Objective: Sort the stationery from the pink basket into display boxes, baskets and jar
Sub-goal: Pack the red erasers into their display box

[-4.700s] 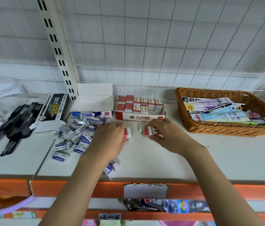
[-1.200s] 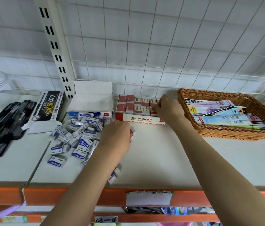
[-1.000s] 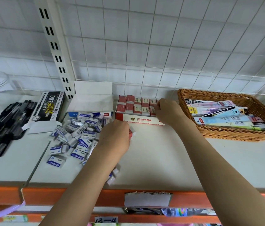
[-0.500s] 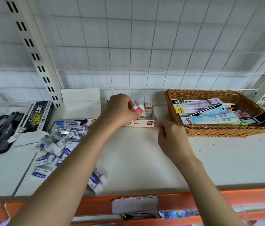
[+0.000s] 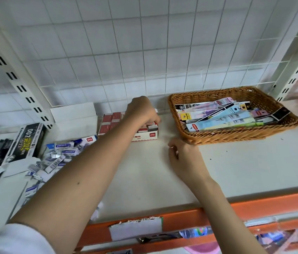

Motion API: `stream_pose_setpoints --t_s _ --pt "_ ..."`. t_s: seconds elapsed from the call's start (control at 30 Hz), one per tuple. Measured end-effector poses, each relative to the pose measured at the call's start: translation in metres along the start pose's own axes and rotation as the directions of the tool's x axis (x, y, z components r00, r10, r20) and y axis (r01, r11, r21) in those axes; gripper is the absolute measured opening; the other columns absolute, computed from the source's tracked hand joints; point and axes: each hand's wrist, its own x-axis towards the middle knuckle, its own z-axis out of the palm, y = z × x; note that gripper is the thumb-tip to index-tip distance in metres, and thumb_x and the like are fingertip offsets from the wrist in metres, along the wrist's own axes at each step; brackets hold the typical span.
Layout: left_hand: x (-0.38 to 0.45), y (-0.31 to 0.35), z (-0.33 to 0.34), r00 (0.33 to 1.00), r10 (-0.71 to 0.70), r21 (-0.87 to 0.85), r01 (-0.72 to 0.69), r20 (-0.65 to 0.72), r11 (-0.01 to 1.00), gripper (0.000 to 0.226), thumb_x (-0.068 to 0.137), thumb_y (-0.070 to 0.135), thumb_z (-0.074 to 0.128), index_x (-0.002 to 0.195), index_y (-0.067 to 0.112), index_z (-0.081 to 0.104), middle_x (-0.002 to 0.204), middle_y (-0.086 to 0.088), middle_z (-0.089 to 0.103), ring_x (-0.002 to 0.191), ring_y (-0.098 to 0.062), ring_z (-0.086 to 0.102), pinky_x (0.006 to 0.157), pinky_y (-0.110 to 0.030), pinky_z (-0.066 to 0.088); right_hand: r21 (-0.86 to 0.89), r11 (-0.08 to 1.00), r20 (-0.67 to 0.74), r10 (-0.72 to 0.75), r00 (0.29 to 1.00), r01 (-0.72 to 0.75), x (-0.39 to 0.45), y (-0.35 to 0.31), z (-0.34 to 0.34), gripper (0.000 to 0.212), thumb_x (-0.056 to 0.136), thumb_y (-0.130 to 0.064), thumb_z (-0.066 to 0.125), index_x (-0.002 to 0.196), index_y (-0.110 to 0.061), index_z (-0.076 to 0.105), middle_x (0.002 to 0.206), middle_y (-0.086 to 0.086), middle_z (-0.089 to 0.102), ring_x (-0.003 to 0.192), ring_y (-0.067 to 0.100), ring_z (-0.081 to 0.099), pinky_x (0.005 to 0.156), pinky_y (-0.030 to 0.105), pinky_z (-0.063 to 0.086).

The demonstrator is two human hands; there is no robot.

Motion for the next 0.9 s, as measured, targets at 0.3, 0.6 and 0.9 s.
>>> stream_pose_setpoints --t_s 0.3,0.6,0.9 --pt "-0.003 -0.002 0.002 0.995 -0.046 0.124 0.035 0.088 0.992 0.036 0.076 0.028 0.072 0.102 0.004 0.061 0.092 -0.009 0.072 0.065 -0.018 0.067 0.069 -0.025 0.051 0.005 1.000 0.045 -0.010 0.999 0.010 0.003 0.000 -0.003 0.016 0.086 -0.003 0.052 0.093 0.002 0.065 0.087 0.021 0.065 0.078 0.039 0.059 0.066 0.039 0.048" --pt "0.003 -0.023 -0.007 0.996 0.009 -0.072 -0.003 0.088 0.997 0.041 0.077 0.041 0.074 0.072 0.008 0.051 0.070 -0.005 0.062 0.049 -0.014 0.061 0.038 -0.014 0.041 -0.052 0.999 0.138 0.002 0.990 0.005 0.009 0.002 -0.007 0.020 0.090 -0.011 0.050 0.098 0.002 0.064 0.084 0.017 0.066 0.079 0.036 0.061 0.071 0.040 0.050" --pt "-0.003 -0.011 0.015 0.975 0.212 0.175 -0.198 -0.065 0.965 0.038 0.078 0.041 0.072 0.078 0.009 0.051 0.088 -0.009 0.063 0.080 -0.026 0.059 0.062 -0.025 0.039 -0.021 0.999 0.133 -0.034 0.991 0.037 0.012 0.001 -0.003 0.018 0.089 -0.010 0.053 0.099 0.000 0.064 0.085 0.016 0.066 0.079 0.034 0.062 0.071 0.039 0.051"
